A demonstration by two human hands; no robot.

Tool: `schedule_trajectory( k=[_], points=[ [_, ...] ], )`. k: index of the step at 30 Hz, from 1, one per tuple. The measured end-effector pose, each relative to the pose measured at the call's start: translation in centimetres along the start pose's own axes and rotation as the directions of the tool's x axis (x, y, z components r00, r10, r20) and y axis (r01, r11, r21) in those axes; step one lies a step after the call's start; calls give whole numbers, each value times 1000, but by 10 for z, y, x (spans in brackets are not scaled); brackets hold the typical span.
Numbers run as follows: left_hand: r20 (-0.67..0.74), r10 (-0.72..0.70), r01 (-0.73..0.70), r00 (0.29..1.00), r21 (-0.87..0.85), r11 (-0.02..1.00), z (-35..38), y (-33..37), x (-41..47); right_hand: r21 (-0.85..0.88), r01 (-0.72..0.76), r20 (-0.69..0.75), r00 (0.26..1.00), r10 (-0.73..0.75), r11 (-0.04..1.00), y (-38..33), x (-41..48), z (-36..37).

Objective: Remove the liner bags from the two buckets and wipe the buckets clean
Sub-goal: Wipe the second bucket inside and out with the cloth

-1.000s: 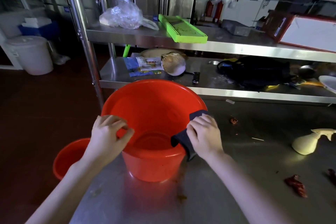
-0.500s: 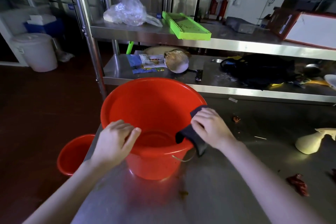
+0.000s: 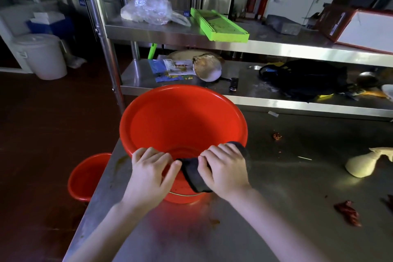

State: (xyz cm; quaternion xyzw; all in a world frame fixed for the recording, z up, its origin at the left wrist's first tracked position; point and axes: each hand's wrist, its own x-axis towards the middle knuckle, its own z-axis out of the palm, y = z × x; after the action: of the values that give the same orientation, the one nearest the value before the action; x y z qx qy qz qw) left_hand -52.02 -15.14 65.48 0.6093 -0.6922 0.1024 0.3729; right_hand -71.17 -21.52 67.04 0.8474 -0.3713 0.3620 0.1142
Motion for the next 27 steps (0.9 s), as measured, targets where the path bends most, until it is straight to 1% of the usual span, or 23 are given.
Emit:
schedule_trajectory(
  k=[1,3,5,6,7,9,11,13,15,17,19,21,22,24,26,27],
  points=[
    [14,6,-5,1000,-20,1000,-3,-9,4,28,32,22,999,-32,999,11,2,-3],
    [41,-2,4,999,-60,998,-9,-31,14,71,40,97,994,-47,997,40,9,-10],
    [88,-39,48,995,-98,994,-15,-52,23,91,-6,213,977,-14,996,67,20,-15],
    [121,-51,65,991,-114,991,-18,-59,28,88,-31,252,968,8,996,75,23,-16],
    [146,-50,66,988,-112,991,-20,-63,33,75,-56,256,966,35,996,78,25,-14],
    [143,-19,29,989,-65,997,-23,-59,38,28,-136,187,974,129,990,69,23,-8],
    [105,49,-46,993,-34,998,-21,-39,34,-20,-227,67,971,228,974,45,17,0],
    [102,84,-85,991,4,996,-12,-12,18,-50,-264,-35,964,262,963,16,9,6],
    [56,48,-53,997,89,995,-6,4,0,-59,-219,-95,972,213,974,-7,1,9],
    [10,-9,8,1000,82,997,-6,5,-5,-26,-99,-93,991,96,995,-14,-7,7],
    [17,-31,30,999,35,999,-11,-2,-6,34,34,-61,998,-32,999,-3,-9,1],
    [49,-16,17,999,-8,1000,-15,-11,-6,76,99,-21,995,-98,992,21,-6,-7],
    [66,-13,15,998,-29,999,-17,-16,-4,90,94,21,995,-96,992,37,-2,-12],
    [100,-15,22,995,-68,997,-21,-27,5,104,39,162,985,-55,994,67,12,-21],
    [137,-12,27,990,-109,994,-26,-36,19,66,3,304,952,-23,998,82,23,-23],
    [159,-17,38,987,-125,991,-28,-40,26,38,-7,329,944,-6,999,81,24,-20]
  ],
)
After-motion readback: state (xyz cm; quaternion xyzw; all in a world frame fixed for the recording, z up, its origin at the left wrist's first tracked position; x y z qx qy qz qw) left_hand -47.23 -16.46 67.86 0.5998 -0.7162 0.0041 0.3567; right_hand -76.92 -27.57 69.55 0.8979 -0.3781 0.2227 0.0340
